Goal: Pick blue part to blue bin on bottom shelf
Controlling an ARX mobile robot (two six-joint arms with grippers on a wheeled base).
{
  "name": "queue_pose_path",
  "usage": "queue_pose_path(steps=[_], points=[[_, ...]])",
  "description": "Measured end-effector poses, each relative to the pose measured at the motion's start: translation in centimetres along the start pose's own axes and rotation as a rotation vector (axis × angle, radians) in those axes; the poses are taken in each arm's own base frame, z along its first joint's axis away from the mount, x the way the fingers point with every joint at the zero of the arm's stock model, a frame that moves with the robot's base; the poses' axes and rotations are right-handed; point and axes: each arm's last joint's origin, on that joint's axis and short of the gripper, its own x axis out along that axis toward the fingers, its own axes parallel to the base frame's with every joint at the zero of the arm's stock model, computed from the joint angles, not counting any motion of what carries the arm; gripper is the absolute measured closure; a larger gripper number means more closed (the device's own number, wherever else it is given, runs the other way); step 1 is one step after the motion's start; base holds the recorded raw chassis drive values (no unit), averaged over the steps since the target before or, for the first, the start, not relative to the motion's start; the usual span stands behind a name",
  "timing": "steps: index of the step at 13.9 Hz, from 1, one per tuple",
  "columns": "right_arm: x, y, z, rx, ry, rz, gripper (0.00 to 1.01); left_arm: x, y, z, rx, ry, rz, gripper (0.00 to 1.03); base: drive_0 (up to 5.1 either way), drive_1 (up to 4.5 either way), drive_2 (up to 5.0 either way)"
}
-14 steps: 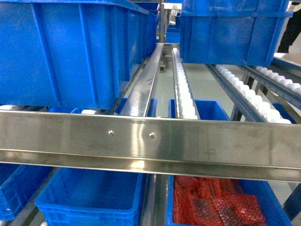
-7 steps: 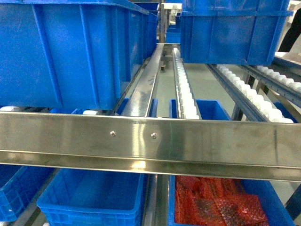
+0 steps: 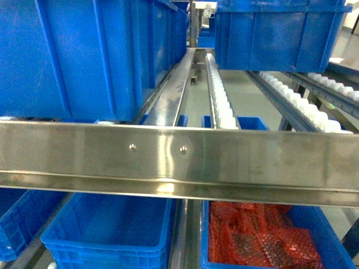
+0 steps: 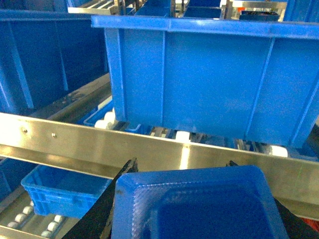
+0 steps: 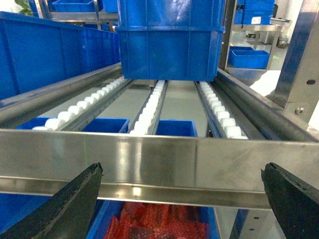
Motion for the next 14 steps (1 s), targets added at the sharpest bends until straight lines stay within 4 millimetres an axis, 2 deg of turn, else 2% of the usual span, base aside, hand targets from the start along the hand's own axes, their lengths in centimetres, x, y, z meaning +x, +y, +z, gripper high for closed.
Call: queue_pose_path(steps=[14], points=[[0.00, -0.01, -0.02, 0.000, 0.002, -0.002, 0.03, 0.00, 0.00, -0.01, 0.001, 0.001, 0.000, 0.60, 0.0, 0.00, 0.0]])
